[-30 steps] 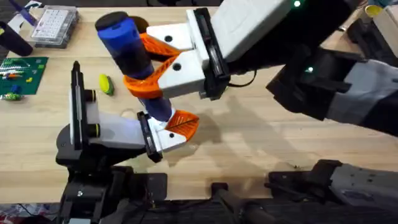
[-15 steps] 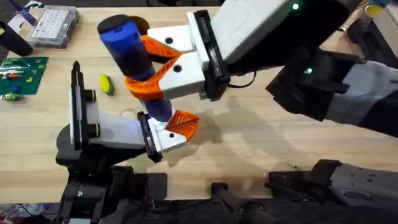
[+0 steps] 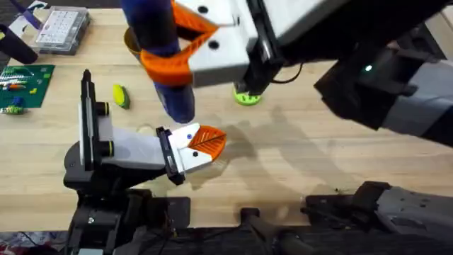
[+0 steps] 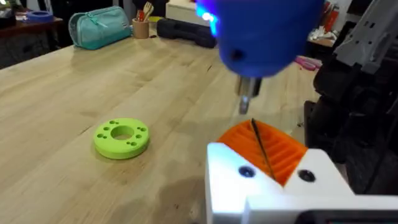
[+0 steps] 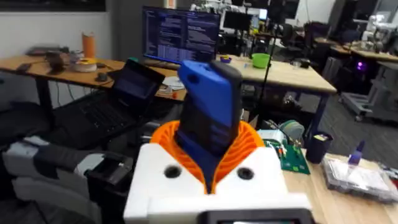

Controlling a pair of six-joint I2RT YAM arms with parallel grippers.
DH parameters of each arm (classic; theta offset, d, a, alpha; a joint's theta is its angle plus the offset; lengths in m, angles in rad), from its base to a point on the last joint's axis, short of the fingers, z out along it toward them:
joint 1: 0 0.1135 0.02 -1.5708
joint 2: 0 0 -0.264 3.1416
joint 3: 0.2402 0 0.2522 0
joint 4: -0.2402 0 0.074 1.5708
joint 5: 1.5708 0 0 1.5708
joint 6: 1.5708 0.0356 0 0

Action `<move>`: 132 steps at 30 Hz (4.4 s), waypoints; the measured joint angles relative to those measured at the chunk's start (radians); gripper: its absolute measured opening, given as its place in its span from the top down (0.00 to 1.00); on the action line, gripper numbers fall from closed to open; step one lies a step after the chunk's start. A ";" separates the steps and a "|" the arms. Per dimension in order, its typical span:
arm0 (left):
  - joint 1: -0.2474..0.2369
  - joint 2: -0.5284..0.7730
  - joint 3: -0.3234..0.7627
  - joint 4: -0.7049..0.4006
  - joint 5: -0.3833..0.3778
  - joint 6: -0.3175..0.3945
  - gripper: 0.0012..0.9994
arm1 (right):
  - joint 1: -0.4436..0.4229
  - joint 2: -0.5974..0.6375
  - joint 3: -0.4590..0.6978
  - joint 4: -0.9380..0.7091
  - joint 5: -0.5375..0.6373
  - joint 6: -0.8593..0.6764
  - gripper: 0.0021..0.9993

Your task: Pick up the gripper from the table and insert it into the empty holder that is missing its gripper. Then pick up a screw, insert it into the mounting hole, and use the screwdriver to tighten it. Finally, clean up the table by picking up the vegetable and placing it into the bucket.

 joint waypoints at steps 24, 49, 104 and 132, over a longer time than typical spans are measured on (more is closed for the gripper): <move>0.000 0.000 0.000 0.000 -0.001 0.003 1.00 | -0.173 0.000 0.534 -1.407 0.785 -0.599 0.98; 0.000 0.000 0.000 0.001 -0.004 0.003 1.00 | -0.540 0.522 0.536 -1.517 1.067 -1.368 0.98; 0.000 0.000 0.000 0.159 -0.058 -0.121 0.01 | -0.382 0.327 0.568 -1.516 1.231 -1.198 0.00; 0.000 0.703 0.754 -0.567 -0.502 0.121 0.01 | -0.151 -0.227 0.564 -1.725 1.293 -0.227 0.00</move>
